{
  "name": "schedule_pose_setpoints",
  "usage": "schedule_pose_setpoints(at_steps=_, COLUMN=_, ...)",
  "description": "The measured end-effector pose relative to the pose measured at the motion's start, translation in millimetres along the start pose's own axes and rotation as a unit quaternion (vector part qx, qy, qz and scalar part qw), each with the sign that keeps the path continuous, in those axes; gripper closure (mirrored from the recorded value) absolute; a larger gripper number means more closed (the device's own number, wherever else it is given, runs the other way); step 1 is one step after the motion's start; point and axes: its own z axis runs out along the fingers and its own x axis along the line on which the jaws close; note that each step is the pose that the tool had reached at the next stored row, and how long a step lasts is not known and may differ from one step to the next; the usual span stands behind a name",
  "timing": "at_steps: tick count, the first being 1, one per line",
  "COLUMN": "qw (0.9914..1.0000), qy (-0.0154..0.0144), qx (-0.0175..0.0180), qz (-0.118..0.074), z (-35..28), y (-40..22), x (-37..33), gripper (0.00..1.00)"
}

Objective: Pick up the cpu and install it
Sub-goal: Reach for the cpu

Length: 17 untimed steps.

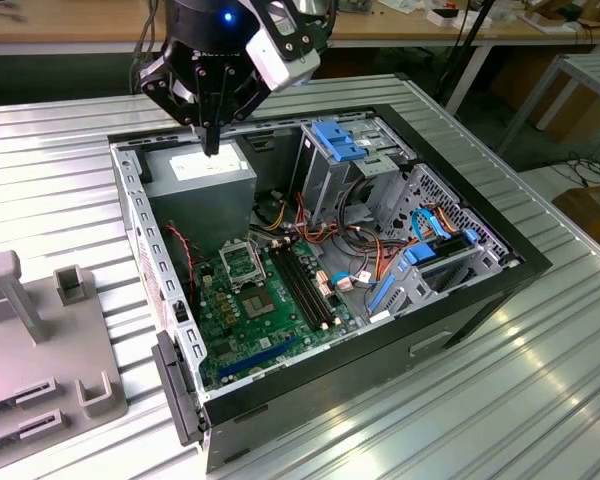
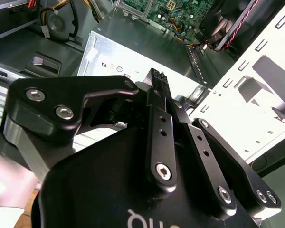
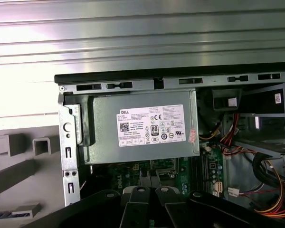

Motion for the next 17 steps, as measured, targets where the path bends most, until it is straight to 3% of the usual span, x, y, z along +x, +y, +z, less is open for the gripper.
schedule_pose_setpoints(at_steps=17, qw=1.0, qy=0.0, qx=0.0, qz=0.0, z=-0.1, y=-0.5, x=6.5, gripper=0.89)
